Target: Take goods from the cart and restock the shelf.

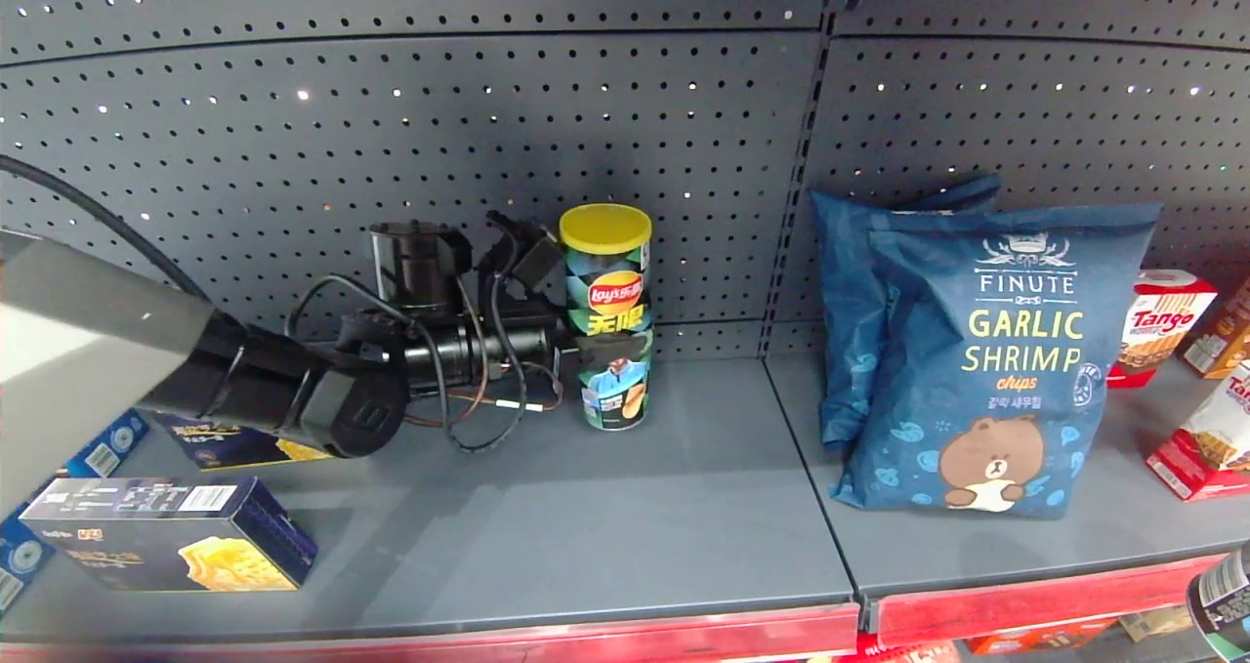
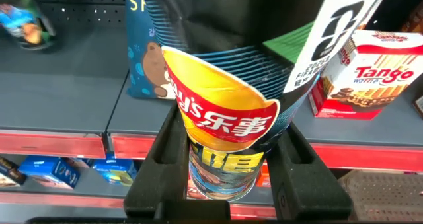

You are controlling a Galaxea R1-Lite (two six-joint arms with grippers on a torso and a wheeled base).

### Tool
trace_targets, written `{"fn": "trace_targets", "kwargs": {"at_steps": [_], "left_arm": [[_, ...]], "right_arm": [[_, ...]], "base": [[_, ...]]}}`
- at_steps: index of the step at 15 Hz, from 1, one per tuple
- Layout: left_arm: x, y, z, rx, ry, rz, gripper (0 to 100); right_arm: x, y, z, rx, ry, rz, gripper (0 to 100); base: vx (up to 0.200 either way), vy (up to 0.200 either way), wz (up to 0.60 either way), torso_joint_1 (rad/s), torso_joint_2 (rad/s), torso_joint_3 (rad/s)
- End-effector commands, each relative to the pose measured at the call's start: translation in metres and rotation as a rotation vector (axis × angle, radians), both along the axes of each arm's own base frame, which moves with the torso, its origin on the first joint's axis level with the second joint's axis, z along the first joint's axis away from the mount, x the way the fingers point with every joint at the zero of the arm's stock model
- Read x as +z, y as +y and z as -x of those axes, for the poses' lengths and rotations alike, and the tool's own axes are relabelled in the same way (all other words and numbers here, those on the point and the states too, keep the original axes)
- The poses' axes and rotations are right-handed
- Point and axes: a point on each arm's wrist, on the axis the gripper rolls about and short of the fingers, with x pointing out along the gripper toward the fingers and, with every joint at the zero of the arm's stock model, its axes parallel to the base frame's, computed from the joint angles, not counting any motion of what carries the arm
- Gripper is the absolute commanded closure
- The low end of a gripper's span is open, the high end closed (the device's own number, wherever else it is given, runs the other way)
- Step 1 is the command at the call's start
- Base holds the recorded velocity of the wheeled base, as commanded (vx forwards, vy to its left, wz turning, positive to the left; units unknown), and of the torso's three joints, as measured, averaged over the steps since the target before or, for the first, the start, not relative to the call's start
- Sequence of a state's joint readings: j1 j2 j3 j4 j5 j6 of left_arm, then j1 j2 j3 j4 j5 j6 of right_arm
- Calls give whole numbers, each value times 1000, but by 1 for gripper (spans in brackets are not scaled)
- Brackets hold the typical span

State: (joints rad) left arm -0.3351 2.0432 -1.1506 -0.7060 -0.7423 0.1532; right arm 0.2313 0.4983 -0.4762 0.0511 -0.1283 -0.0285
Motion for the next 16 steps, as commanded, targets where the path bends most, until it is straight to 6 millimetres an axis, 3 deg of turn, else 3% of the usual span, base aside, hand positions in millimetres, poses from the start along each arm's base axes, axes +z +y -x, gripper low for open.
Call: {"fn": "trace_targets", "kwargs": {"at_steps": [1, 6, 12, 16], "left_arm": [[38, 8, 49, -24, -60, 21, 100], [66, 35, 120, 14, -117, 38, 100], [53, 50, 160, 37, -85, 22, 100], [34, 49, 179, -8, -23, -2, 100]], "right_arm": [[0, 1, -2, 4, 11, 3, 100], [-1, 1, -3, 6, 15, 6, 100], [4, 4, -10, 45, 31, 50, 100], [14, 14, -40, 88, 16, 50, 100]], "base": [[0, 0, 0, 0, 0, 0], [0, 0, 0, 0, 0, 0], [0, 0, 0, 0, 0, 0], [0, 0, 0, 0, 0, 0]]}}
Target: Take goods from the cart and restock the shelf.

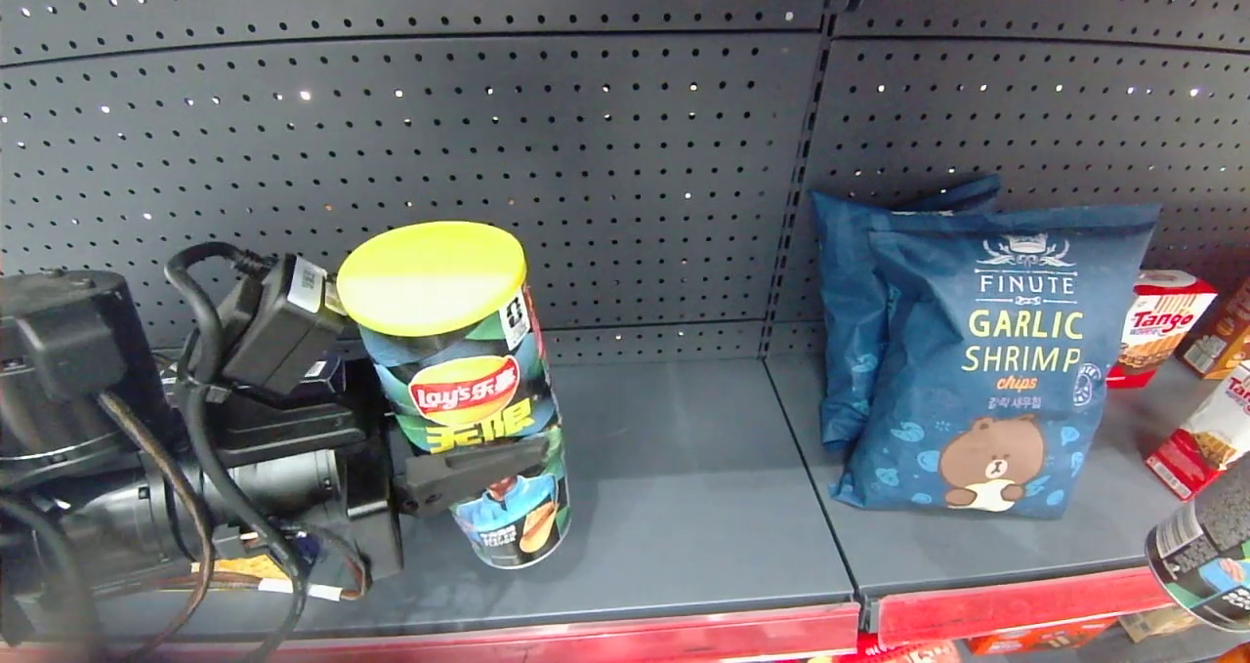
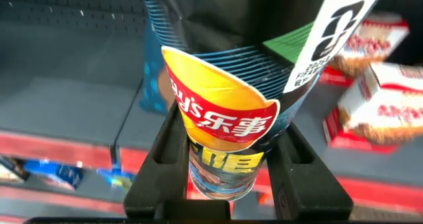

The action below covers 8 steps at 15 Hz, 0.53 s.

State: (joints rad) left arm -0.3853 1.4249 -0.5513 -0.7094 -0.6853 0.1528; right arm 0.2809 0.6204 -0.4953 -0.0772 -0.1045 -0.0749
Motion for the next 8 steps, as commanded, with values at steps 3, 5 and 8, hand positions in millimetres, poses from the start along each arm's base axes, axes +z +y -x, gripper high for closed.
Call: {"fn": "trace_targets", "kwargs": {"at_steps": [3, 5, 8], "left_arm": [[-16, -6, 0, -39, 56, -25, 100], [-27, -13, -9, -56, 93, -40, 100], [-43, -23, -23, -69, 120, -51, 100]], "right_arm": [[2, 8, -24, 21, 40, 33, 100], [2, 9, -24, 23, 39, 32, 100], [3, 9, -25, 23, 37, 32, 100]], "base": [[0, 0, 0, 0, 0, 0], [0, 0, 0, 0, 0, 0], [0, 0, 0, 0, 0, 0]]}}
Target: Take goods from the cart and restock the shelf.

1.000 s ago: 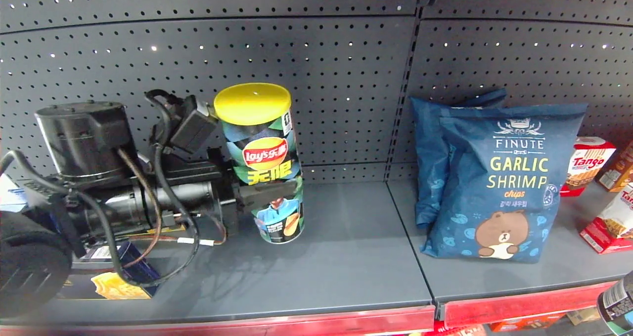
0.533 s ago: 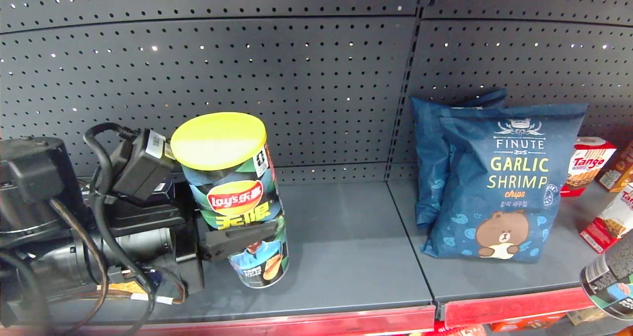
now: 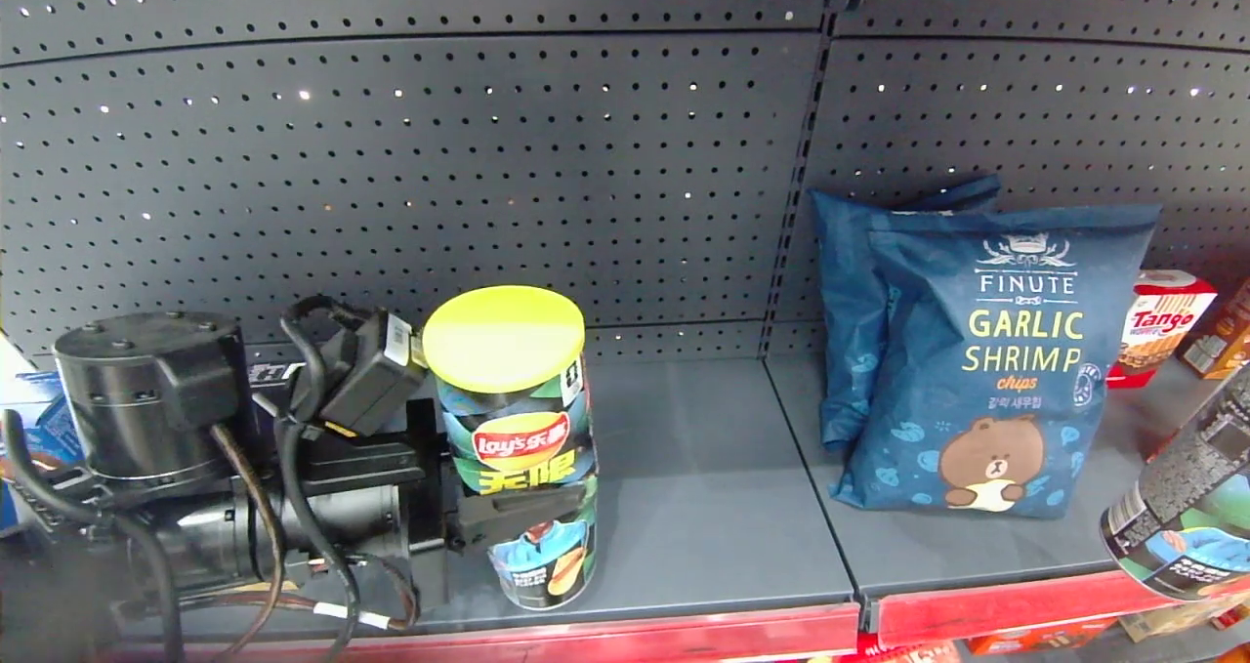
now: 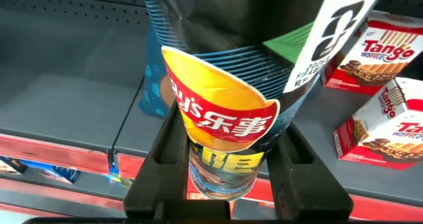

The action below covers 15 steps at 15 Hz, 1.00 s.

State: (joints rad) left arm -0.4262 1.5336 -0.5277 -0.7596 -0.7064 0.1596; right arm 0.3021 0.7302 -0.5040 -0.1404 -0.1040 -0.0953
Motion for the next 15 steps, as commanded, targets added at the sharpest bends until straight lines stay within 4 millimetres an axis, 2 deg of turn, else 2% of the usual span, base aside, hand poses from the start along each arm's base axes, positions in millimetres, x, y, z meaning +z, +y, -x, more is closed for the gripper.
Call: {"fn": "trace_targets", "kwargs": {"at_steps": [1, 3, 7, 11, 15], "left_arm": [[-23, -10, -18, -7, 45, -18, 100], [-32, -15, -27, -13, 40, -12, 100], [-42, -17, -31, -18, 70, -25, 100], [-46, -19, -33, -24, 84, -31, 100], [-44, -26, -45, -27, 69, -23, 100]], "right_arm": [[0, 1, -1, 3, 3, 1, 100], [3, 1, -3, 1, 0, 0, 100], [9, 2, -6, 1, -14, -5, 100], [8, 2, -7, 1, -12, -4, 100], [8, 2, -7, 1, -12, -4, 100]], "base": [[0, 0, 0, 0, 0, 0], [0, 0, 0, 0, 0, 0], [0, 0, 0, 0, 0, 0], [0, 0, 0, 0, 0, 0], [0, 0, 0, 0, 0, 0]]}}
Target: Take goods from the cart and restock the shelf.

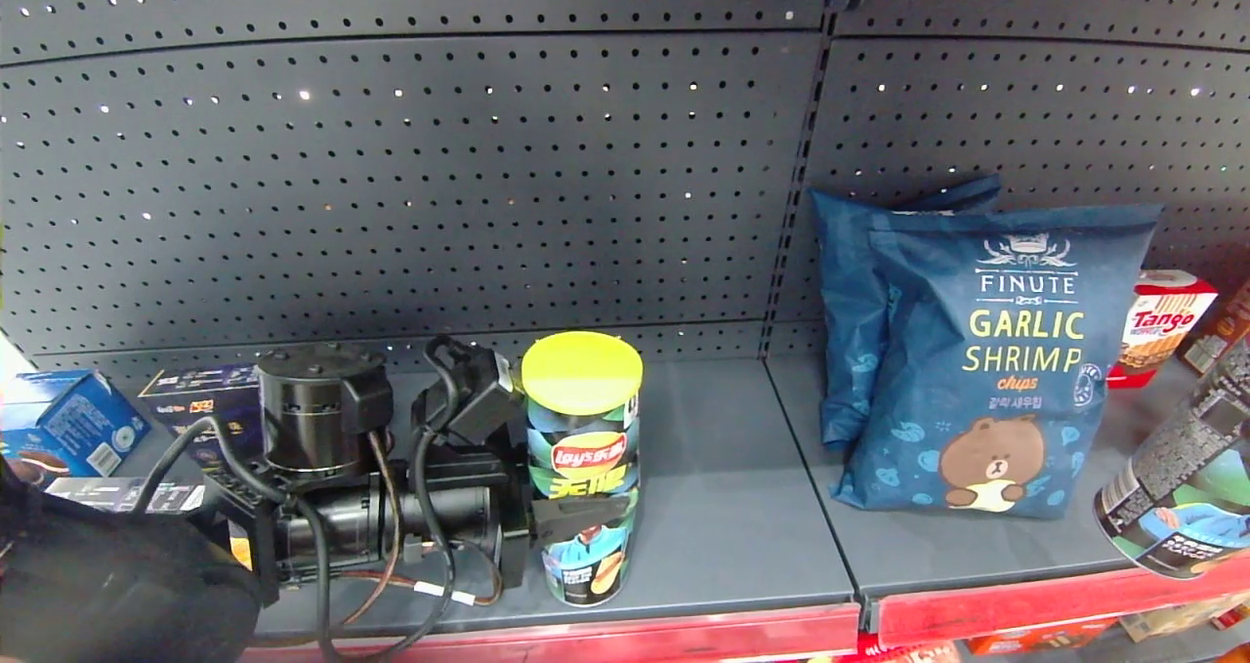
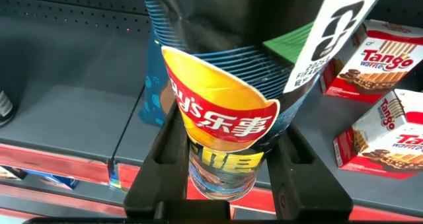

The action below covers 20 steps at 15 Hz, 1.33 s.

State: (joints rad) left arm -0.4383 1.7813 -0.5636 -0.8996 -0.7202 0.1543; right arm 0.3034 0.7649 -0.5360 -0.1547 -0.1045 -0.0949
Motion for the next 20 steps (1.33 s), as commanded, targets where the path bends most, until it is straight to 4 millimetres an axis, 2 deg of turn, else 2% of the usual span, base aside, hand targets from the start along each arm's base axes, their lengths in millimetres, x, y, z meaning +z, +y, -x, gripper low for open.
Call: {"fn": "trace_targets", "kwargs": {"at_steps": [1, 9, 10, 14, 20], "left_arm": [[0, -7, -8, -7, -7, 4, 100], [-10, -6, -5, -10, 24, -14, 100], [-11, -5, -4, -9, 27, -18, 0], [-11, -4, -3, -5, 26, -20, 0], [-7, 12, 22, 11, 33, -23, 0]], "right_arm": [[0, 0, 0, 0, -1, 0, 100], [-1, 0, 0, 0, 1, -1, 100], [0, 0, 0, 0, 0, -2, 100], [-1, -1, 1, -1, 0, -3, 100], [-2, 0, 2, 2, -1, -5, 100]], "base": [[0, 0, 0, 0, 0, 0], [0, 0, 0, 0, 0, 0], [0, 0, 0, 0, 0, 0], [0, 0, 0, 0, 0, 0], [0, 0, 0, 0, 0, 0]]}}
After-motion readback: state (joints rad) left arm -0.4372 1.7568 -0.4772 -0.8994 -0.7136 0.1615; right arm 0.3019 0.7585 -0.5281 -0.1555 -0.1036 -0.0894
